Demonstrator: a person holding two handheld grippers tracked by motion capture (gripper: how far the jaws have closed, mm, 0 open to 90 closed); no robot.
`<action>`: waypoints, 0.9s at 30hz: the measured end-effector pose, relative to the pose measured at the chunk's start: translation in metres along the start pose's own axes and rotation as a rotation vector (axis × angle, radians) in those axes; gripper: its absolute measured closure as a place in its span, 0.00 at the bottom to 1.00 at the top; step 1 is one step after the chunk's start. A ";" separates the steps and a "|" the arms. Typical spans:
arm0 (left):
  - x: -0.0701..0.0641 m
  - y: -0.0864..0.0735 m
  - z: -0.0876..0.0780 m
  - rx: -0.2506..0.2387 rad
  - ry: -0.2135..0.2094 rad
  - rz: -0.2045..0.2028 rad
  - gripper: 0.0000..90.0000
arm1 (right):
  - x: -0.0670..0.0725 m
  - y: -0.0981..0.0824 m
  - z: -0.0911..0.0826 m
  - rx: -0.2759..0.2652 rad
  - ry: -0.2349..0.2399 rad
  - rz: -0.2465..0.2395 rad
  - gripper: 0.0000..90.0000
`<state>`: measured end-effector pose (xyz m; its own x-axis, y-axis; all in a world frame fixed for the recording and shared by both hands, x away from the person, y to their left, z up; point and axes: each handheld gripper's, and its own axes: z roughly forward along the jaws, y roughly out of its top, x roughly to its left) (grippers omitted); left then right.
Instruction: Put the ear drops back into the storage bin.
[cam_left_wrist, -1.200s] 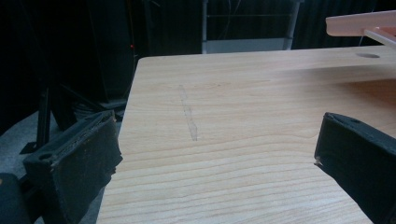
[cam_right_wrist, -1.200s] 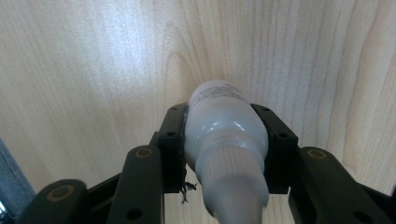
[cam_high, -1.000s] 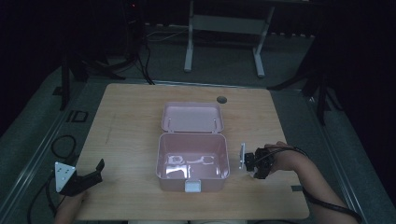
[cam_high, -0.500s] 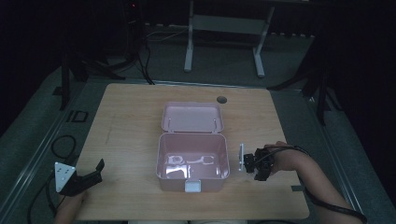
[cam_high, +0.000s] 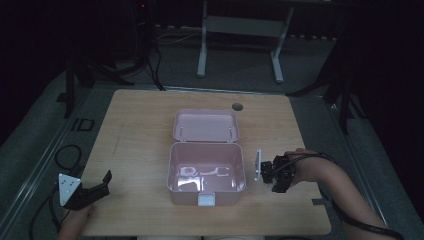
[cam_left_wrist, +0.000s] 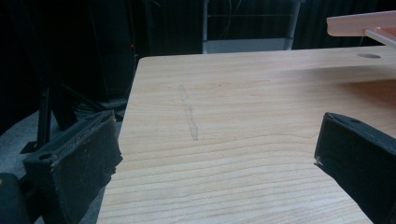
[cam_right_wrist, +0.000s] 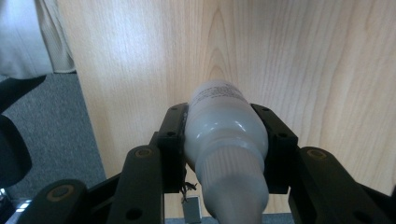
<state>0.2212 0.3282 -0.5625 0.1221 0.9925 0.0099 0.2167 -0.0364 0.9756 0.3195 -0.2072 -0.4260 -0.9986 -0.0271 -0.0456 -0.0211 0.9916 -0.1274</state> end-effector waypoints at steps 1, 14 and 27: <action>0.000 0.000 0.000 0.000 0.000 0.000 0.00 | 0.001 0.000 -0.003 -0.004 -0.002 0.004 0.66; 0.000 0.000 0.000 0.000 0.000 0.001 0.00 | 0.001 0.010 -0.042 -0.030 -0.021 0.018 0.66; 0.000 0.000 0.000 0.000 -0.001 0.001 0.00 | -0.001 0.030 -0.072 -0.055 -0.028 -0.005 0.66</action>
<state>0.2212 0.3282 -0.5625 0.1234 0.9923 0.0103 0.2171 -0.0372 0.9755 0.3162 -0.1679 -0.3590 -0.9967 -0.0351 -0.0734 -0.0297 0.9969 -0.0727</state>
